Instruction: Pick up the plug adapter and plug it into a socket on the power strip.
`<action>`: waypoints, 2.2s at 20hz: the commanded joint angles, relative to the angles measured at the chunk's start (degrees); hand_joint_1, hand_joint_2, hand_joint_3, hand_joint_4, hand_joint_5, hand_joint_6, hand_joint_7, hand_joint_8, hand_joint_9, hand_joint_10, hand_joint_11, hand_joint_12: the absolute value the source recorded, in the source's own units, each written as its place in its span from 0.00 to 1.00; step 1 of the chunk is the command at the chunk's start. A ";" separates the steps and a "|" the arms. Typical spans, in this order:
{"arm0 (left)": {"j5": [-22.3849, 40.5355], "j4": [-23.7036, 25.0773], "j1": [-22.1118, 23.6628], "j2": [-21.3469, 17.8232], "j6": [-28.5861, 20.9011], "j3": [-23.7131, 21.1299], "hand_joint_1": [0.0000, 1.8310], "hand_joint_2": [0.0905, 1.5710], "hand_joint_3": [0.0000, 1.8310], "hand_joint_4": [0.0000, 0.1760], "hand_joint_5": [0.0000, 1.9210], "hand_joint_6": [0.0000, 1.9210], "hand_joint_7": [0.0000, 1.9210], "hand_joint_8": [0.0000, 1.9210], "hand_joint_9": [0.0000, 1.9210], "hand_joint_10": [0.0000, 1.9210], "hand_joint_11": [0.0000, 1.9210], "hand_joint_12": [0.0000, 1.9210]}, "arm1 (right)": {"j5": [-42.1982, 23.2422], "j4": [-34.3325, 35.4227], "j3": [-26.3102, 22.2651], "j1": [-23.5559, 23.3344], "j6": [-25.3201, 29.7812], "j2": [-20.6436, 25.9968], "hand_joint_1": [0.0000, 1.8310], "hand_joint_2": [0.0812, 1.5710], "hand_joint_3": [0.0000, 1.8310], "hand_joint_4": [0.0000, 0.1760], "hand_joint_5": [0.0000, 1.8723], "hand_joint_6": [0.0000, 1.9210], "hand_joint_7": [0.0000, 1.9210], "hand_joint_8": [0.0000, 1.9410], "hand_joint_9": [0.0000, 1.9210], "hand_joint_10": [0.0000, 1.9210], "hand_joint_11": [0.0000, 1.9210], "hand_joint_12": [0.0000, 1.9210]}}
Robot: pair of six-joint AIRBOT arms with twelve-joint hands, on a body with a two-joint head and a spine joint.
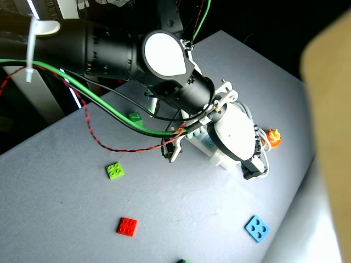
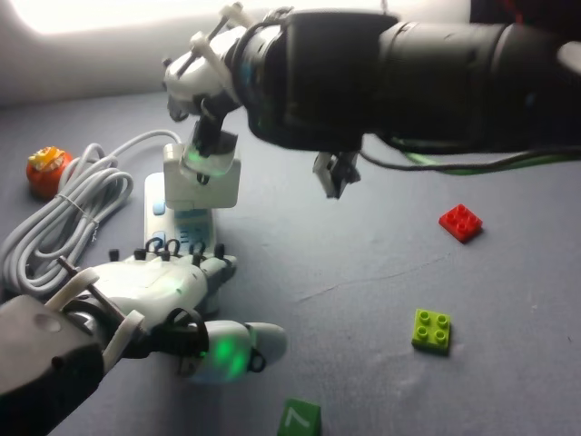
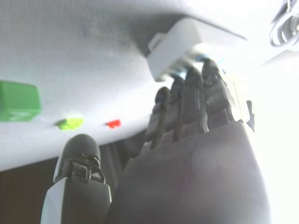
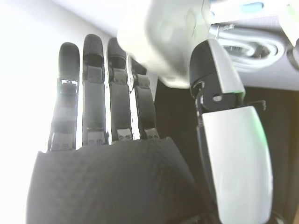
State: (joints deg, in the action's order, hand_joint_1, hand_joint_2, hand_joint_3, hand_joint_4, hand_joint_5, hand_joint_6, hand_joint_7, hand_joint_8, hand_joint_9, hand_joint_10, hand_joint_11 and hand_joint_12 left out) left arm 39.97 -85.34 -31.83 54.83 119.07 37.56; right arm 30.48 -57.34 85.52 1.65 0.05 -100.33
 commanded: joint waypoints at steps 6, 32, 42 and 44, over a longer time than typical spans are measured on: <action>-3.07 2.50 4.12 -2.13 0.18 0.53 0.00 0.75 0.00 0.00 0.03 0.00 0.05 0.00 0.04 0.00 0.00 0.07 | -0.42 -2.62 -10.56 -4.92 -0.77 8.96 0.37 0.69 0.00 0.00 0.15 0.00 0.18 0.00 0.16 0.00 0.00 0.42; -13.08 2.50 16.12 -12.96 3.79 1.70 0.00 0.80 0.00 0.89 0.80 1.00 0.88 1.00 0.88 1.00 0.85 1.00 | -21.36 -2.57 -31.77 1.21 0.05 39.24 0.13 0.65 0.00 0.00 0.34 1.00 0.35 1.00 0.32 1.00 0.35 1.00; -10.63 2.50 20.90 -12.78 9.04 -0.66 0.65 0.83 0.00 1.00 0.82 1.00 0.90 1.00 0.92 1.00 0.92 1.00 | -24.42 -2.55 -35.52 2.04 -0.69 44.39 0.54 0.81 0.01 0.00 0.74 1.00 0.83 1.00 0.83 1.00 0.81 1.00; -10.64 2.50 20.74 -12.68 9.04 -0.79 0.64 0.87 0.01 1.00 0.82 1.00 0.87 1.00 0.89 1.00 0.90 1.00 | -25.79 -2.55 -35.73 2.22 -1.25 45.43 0.61 0.82 0.00 0.00 0.70 1.00 0.83 1.00 0.84 1.00 0.82 1.00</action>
State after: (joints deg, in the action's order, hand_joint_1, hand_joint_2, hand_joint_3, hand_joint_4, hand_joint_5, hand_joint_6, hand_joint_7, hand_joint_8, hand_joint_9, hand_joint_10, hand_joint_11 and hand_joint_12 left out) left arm 27.88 -85.01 -11.73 42.35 128.09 36.95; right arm 8.25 -59.18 50.04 4.47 -1.15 -55.02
